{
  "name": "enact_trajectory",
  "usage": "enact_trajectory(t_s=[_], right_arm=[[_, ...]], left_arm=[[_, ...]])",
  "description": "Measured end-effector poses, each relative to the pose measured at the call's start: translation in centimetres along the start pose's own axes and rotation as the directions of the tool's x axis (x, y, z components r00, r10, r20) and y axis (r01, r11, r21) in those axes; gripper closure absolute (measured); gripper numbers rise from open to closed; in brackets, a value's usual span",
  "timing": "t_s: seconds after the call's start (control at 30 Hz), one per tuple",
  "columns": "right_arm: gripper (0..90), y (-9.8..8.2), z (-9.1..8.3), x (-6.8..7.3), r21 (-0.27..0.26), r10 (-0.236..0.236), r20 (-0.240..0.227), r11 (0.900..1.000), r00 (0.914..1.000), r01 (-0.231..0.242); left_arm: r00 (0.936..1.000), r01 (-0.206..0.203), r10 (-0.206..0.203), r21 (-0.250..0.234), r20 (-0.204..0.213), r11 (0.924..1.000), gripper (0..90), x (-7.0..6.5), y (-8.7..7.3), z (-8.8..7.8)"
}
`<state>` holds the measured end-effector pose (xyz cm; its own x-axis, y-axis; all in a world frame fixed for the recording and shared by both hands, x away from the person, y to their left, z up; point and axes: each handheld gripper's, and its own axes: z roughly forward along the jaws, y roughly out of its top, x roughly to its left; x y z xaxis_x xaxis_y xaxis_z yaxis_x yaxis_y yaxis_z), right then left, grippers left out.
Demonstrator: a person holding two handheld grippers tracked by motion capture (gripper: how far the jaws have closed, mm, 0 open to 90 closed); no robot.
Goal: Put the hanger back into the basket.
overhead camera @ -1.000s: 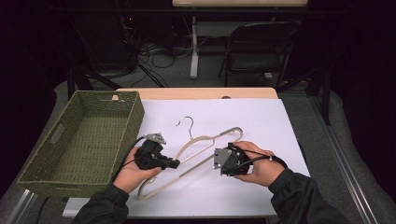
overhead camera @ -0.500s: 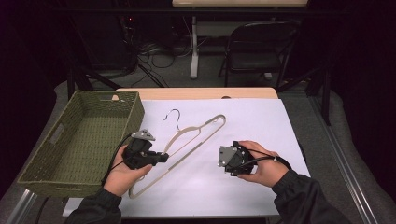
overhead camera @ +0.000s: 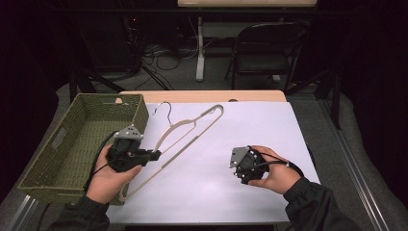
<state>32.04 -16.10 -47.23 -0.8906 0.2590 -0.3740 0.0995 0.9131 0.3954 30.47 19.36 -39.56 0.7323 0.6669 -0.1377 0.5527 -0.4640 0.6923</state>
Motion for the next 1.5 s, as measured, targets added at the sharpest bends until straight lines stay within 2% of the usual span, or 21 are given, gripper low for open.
enact_trajectory(t_s=[0.13,0.27,0.3,0.43,0.5,0.53,0.57,0.67,0.77,0.8,0.83,0.87,0.9,0.93,0.97,1.0,1.03,1.33,1.43,1.47,1.5], right_arm=[[39.1,-0.5,0.1,-0.2,-0.001,0.038,-0.004,0.999,0.9993,-0.038],[39.0,-1.3,0.2,-0.3,-0.016,0.087,-0.006,0.996,0.9962,-0.087],[39.0,-1.3,0.2,-0.3,-0.016,0.087,-0.006,0.996,0.9962,-0.087],[39.0,-1.8,0.1,-0.3,-0.032,0.121,-0.010,0.992,0.9926,-0.122],[39.0,-1.9,0.2,-0.3,-0.040,0.120,-0.011,0.992,0.9927,-0.120],[39.0,-2.1,0.3,-0.3,-0.041,0.133,-0.010,0.990,0.9910,-0.134],[39.0,-2.1,0.3,-0.3,-0.041,0.133,-0.010,0.990,0.9910,-0.134],[39.0,-2.3,0.4,-0.4,-0.044,0.136,-0.005,0.990,0.9907,-0.136],[39.0,-2.4,0.5,-0.5,-0.041,0.137,-0.002,0.990,0.9906,-0.137],[39.0,-2.4,0.6,-0.6,-0.045,0.139,0.000,0.989,0.9902,-0.139],[39.0,-2.3,0.5,-0.6,-0.034,0.139,0.000,0.990,0.9902,-0.139],[39.0,-2.3,0.5,-0.7,-0.038,0.141,0.003,0.989,0.9901,-0.140],[39.0,-2.3,0.5,-0.7,-0.038,0.141,0.003,0.989,0.9901,-0.140],[39.1,-2.4,0.6,-0.7,-0.050,0.138,0.007,0.989,0.9904,-0.138],[39.1,-2.4,0.6,-0.7,-0.050,0.138,0.007,0.989,0.9904,-0.138],[39.1,-2.4,0.7,-0.7,-0.047,0.140,0.007,0.989,0.9901,-0.140],[39.1,-2.4,0.7,-0.7,-0.047,0.140,0.007,0.989,0.9901,-0.140],[39.2,-2.3,1.0,-0.6,-0.045,0.143,0.016,0.989,0.9895,-0.143],[39.3,-2.4,1.2,-0.6,-0.057,0.139,0.010,0.989,0.9902,-0.139],[39.3,-2.3,0.7,-0.7,0.023,0.138,-0.008,0.990,0.9905,-0.137],[39.4,-2.3,0.8,-0.7,0.020,0.138,-0.006,0.990,0.9905,-0.137]], left_arm=[[0.9997,-0.013,0.013,-0.011,-0.022,0.9999,87.4,0.3,0.2,-1.4],[0.9989,-0.012,0.011,-0.023,-0.046,0.9997,87.4,1.4,0.2,-3.3],[0.9989,-0.012,0.011,-0.023,-0.046,0.9997,87.4,1.4,0.2,-3.3],[0.9964,-0.014,0.012,-0.023,-0.084,0.9996,87.4,2.9,0.1,-5.3],[0.9960,-0.015,0.012,-0.024,-0.089,0.9996,87.4,3.1,0.0,-5.6],[0.9950,-0.009,0.006,-0.028,-0.100,0.9996,87.4,4.0,-0.2,-6.3],[0.9950,-0.009,0.006,-0.028,-0.100,0.9996,87.4,4.0,-0.2,-6.3],[0.9928,-0.014,0.010,-0.033,-0.119,0.9994,87.4,5.3,-0.7,-7.2],[0.9912,-0.001,-0.003,-0.027,-0.133,0.9996,87.4,6.8,-1.3,-7.9],[0.9900,0.008,-0.011,-0.027,-0.140,0.9996,87.4,7.7,-1.7,-8.2],[0.9900,0.008,-0.011,-0.027,-0.140,0.9996,87.4,7.7,-1.7,-8.2],[0.9883,0.011,-0.015,-0.030,-0.152,0.9995,87.4,8.7,-2.2,-8.6],[0.9883,0.011,-0.015,-0.030,-0.152,0.9995,87.4,8.7,-2.2,-8.6],[0.9848,0.010,-0.015,-0.028,-0.173,0.9996,87.4,9.7,-2.8,-9.1],[0.9848,0.010,-0.015,-0.028,-0.173,0.9996,87.4,9.7,-2.8,-9.1],[0.9815,0.011,-0.016,-0.027,-0.191,0.9996,87.4,10.6,-3.4,-9.6],[0.9815,0.011,-0.016,-0.027,-0.191,0.9996,87.4,10.6,-3.4,-9.6],[0.9683,0.034,-0.040,-0.027,-0.246,0.9990,87.4,14.3,-5.6,-10.9],[0.9651,0.037,-0.041,-0.023,-0.258,0.9991,87.4,14.9,-6.0,-11.0],[0.9643,0.039,-0.044,-0.023,-0.261,0.9990,87.4,15.1,-6.2,-11.1],[0.9643,0.040,-0.045,-0.026,-0.261,0.9989,87.4,15.3,-6.3,-11.1]])
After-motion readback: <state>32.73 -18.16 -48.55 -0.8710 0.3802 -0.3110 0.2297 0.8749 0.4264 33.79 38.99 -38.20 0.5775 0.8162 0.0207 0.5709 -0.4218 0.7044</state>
